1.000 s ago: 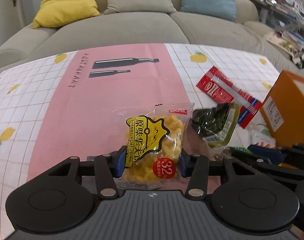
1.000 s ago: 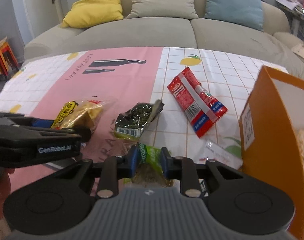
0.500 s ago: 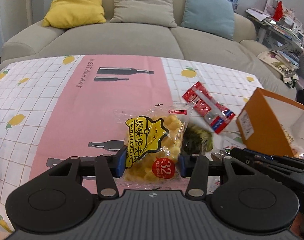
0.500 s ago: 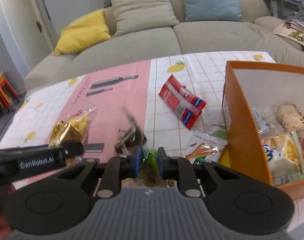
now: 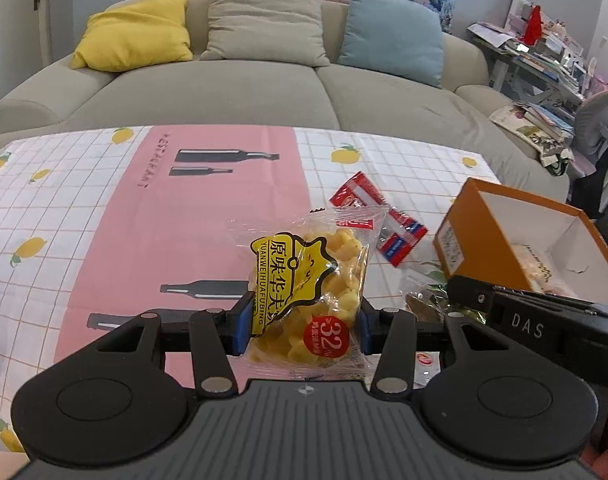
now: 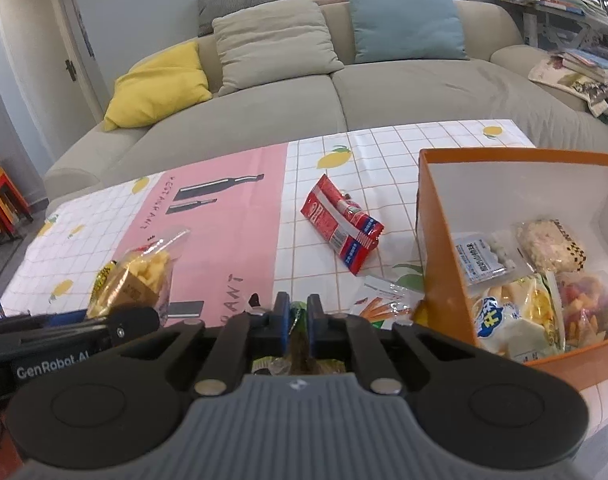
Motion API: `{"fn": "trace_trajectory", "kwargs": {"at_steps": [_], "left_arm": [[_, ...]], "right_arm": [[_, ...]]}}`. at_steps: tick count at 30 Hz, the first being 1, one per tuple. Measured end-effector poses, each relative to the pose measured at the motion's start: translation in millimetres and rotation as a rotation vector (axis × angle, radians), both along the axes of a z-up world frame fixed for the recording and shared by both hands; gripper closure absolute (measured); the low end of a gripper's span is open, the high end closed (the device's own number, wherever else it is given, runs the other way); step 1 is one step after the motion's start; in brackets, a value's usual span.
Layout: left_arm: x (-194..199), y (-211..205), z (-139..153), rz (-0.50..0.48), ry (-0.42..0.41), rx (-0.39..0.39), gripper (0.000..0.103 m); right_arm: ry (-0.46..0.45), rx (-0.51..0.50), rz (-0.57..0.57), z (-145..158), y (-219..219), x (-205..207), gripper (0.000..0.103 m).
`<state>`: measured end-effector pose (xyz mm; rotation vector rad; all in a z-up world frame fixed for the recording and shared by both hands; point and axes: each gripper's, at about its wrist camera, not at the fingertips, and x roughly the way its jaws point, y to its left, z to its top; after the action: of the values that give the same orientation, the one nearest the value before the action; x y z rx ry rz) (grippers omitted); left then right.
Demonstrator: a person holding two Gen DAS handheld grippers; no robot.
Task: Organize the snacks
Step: 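Carry both bags over the orange box and lower them inside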
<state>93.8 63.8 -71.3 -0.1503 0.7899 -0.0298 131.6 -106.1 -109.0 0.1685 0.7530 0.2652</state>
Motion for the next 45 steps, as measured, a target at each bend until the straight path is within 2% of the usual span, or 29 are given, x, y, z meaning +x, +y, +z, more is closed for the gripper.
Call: {"fn": "trace_trajectory", "kwargs": {"at_steps": [13, 23, 30, 38, 45], "left_arm": [[5, -22, 29, -0.05, -0.028, -0.001, 0.049], [36, -69, 63, -0.189, -0.056, 0.007, 0.05], [60, -112, 72, -0.278, -0.06, -0.006, 0.05], [85, -163, 65, -0.393, -0.018, 0.01, 0.05], [105, -201, 55, -0.482, 0.036, 0.025, 0.05]], "right_arm": [[-0.073, -0.026, 0.018, 40, -25, -6, 0.101], [-0.122, -0.115, -0.012, 71, -62, 7, 0.101], [-0.125, -0.157, -0.054, 83, -104, 19, 0.102], [-0.063, -0.201, -0.085, 86, -162, 38, 0.102], [0.094, -0.256, -0.071, 71, -206, 67, 0.102]]}}
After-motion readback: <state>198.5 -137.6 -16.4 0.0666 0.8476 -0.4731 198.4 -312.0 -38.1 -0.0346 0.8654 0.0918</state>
